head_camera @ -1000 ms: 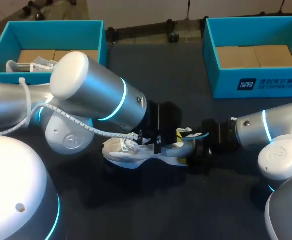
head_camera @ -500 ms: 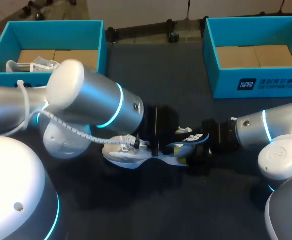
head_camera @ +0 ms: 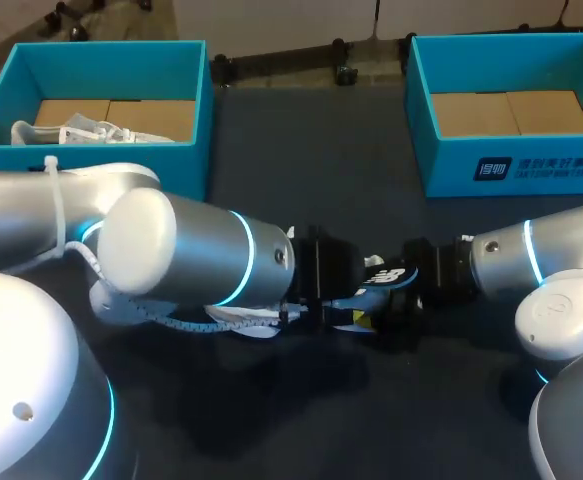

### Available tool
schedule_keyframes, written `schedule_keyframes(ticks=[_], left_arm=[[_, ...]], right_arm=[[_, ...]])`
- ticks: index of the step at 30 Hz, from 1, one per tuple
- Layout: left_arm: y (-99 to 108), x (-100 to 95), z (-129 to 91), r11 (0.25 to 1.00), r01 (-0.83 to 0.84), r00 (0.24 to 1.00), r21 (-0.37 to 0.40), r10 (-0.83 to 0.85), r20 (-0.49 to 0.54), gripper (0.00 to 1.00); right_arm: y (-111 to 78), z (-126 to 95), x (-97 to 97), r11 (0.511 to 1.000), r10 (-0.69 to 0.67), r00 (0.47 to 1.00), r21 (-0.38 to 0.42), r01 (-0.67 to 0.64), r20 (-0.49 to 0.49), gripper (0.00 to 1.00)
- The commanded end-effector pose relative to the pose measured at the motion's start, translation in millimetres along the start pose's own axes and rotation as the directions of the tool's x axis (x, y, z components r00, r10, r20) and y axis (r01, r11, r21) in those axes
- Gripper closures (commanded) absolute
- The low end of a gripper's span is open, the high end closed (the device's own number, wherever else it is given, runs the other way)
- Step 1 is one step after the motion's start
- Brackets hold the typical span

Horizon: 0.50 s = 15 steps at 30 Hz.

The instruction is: Take the shoe out of the shoebox, open the shoe tongue, remove and reinsert the insole, then place the shoe into the shoebox

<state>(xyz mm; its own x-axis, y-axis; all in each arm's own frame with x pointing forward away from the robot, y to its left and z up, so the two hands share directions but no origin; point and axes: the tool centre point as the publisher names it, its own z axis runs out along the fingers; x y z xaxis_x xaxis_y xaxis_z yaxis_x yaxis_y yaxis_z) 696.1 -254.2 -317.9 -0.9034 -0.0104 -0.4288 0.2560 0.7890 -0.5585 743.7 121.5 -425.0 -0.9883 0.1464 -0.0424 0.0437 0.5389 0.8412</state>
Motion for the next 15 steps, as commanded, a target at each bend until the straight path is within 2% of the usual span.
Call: schedule_keyframes(ticks=[1,5,8,12,14,15], left_arm=[[-1,-1.8,5,1.0,-0.021,1.0,0.001,0.021,0.0,0.18],[0,-6.5,11,1.0,-0.024,1.0,-0.002,0.024,0.01,0.21],[1,-9.3,13,1.0,-0.022,1.0,-0.002,0.022,0.015,0.29],[3,-12.2,18,1.0,-0.02,1.0,-0.005,0.02,0.015,0.51],[3,-12.6,18,1.0,-0.019,1.0,-0.006,0.019,0.015,0.52],[3,-13.1,19,1.0,-0.017,1.0,-0.005,0.017,0.016,0.56]], right_arm=[[-0.1,2,0.6,1.0,0.0,1.0,0.003,0.0,0.001,1.0],[-0.1,2,0.6,1.0,0.0,1.0,0.003,0.0,0.001,1.0],[-0.1,2,0.6,1.0,0.0,1.0,0.003,0.0,0.001,1.0],[-0.1,2,0.6,1.0,0.0,1.0,0.003,0.0,0.001,1.0],[-0.1,2,0.6,1.0,0.0,1.0,0.003,0.0,0.001,1.0],[-0.1,2,0.6,1.0,0.0,1.0,0.003,0.0,0.001,1.0]])
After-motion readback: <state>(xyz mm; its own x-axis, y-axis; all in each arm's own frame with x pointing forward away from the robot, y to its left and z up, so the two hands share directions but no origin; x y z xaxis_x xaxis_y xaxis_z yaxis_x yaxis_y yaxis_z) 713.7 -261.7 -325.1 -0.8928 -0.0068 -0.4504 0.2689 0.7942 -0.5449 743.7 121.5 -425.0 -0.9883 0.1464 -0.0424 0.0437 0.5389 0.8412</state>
